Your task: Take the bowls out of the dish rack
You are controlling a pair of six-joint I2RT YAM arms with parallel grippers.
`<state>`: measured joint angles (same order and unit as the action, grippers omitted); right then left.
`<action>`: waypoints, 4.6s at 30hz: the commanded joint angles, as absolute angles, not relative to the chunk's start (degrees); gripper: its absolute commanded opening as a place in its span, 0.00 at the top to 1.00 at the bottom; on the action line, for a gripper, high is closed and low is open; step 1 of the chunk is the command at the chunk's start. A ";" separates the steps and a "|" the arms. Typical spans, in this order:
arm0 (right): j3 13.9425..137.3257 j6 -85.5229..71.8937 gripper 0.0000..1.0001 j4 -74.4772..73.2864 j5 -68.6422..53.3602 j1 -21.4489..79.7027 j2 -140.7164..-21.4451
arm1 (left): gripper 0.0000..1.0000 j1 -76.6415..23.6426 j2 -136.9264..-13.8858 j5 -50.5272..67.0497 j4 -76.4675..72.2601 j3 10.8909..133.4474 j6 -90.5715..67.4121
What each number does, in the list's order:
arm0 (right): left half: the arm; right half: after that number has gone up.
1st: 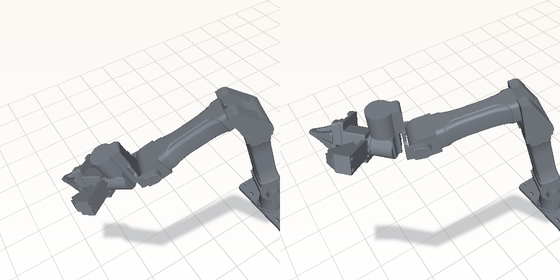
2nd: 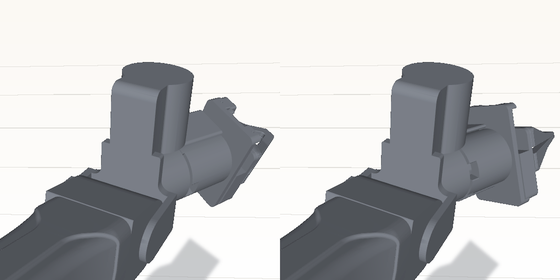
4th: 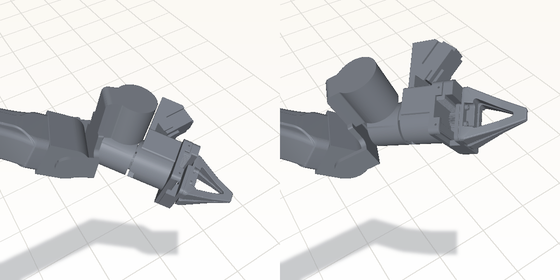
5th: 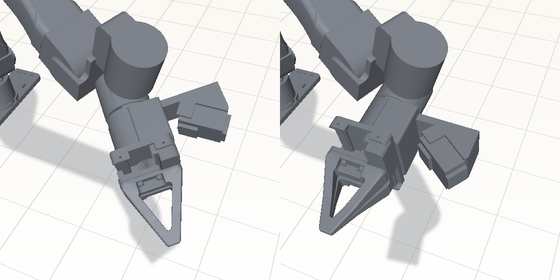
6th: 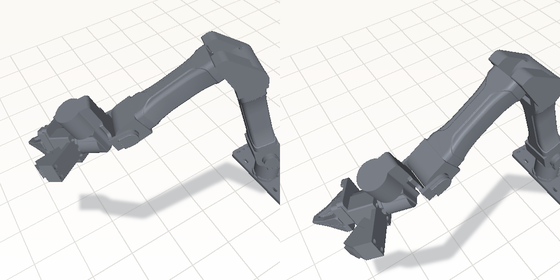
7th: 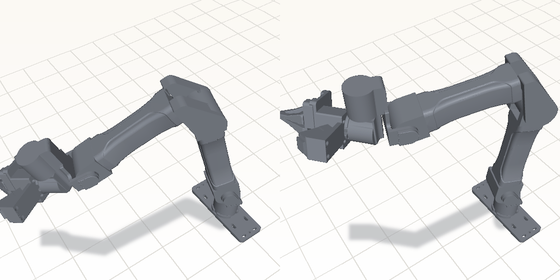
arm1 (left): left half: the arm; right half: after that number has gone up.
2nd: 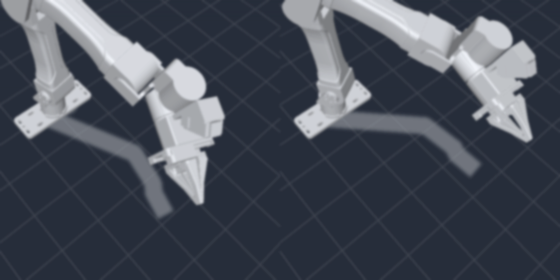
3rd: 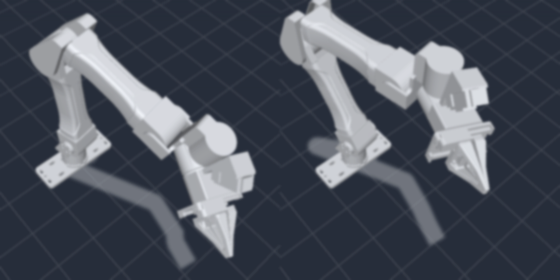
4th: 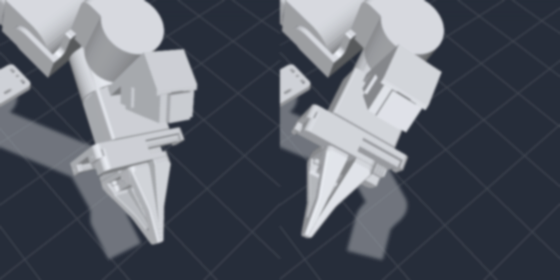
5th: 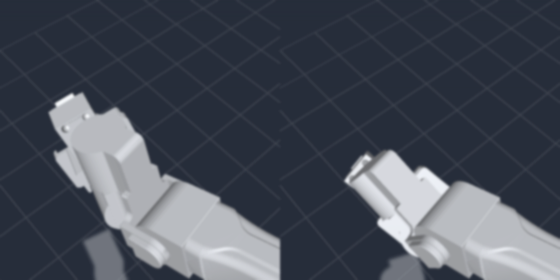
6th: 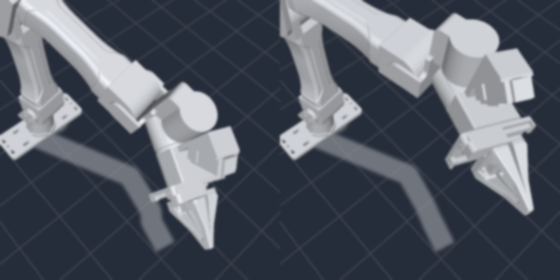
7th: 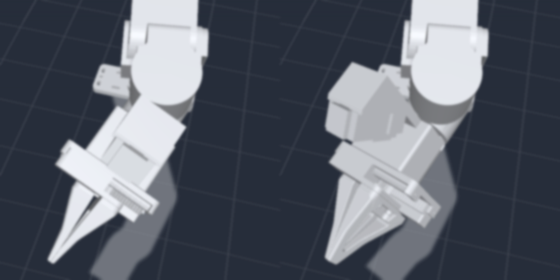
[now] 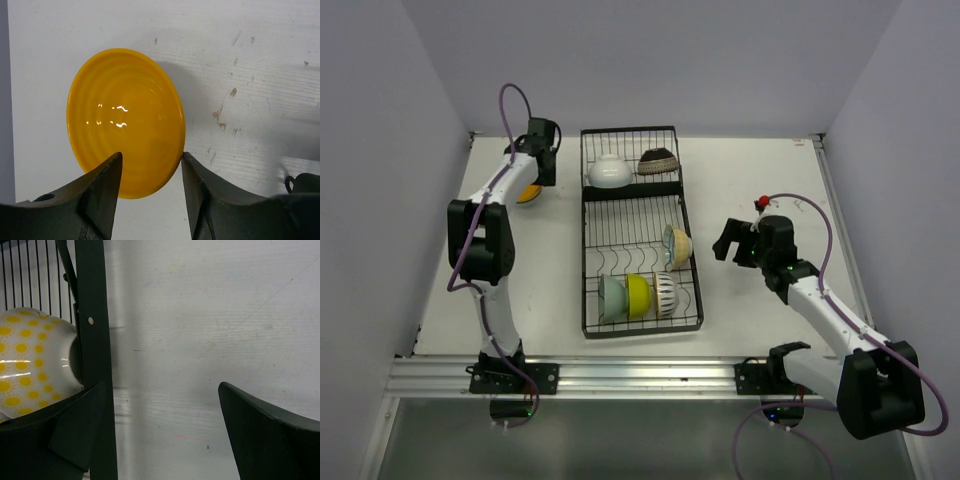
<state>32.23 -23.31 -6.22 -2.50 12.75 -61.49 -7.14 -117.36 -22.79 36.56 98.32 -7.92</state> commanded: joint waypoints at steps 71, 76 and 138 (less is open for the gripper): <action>33.57 -23.82 0.01 -5.01 -2.11 13.01 -60.12 | 0.26 -44.12 -95.53 13.10 -13.80 61.78 -37.97; 33.57 -23.73 0.01 -5.01 -1.67 13.01 -60.21 | 0.29 -45.44 -98.87 13.80 -15.20 62.58 -39.72; 34.19 -23.38 0.01 -5.27 -0.97 13.01 -61.70 | 1.00 -42.98 -94.84 18.81 -62.93 39.11 -52.03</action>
<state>32.23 -23.49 -6.17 -2.22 12.75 -61.56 -43.51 -99.31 17.37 -52.56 38.35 -52.51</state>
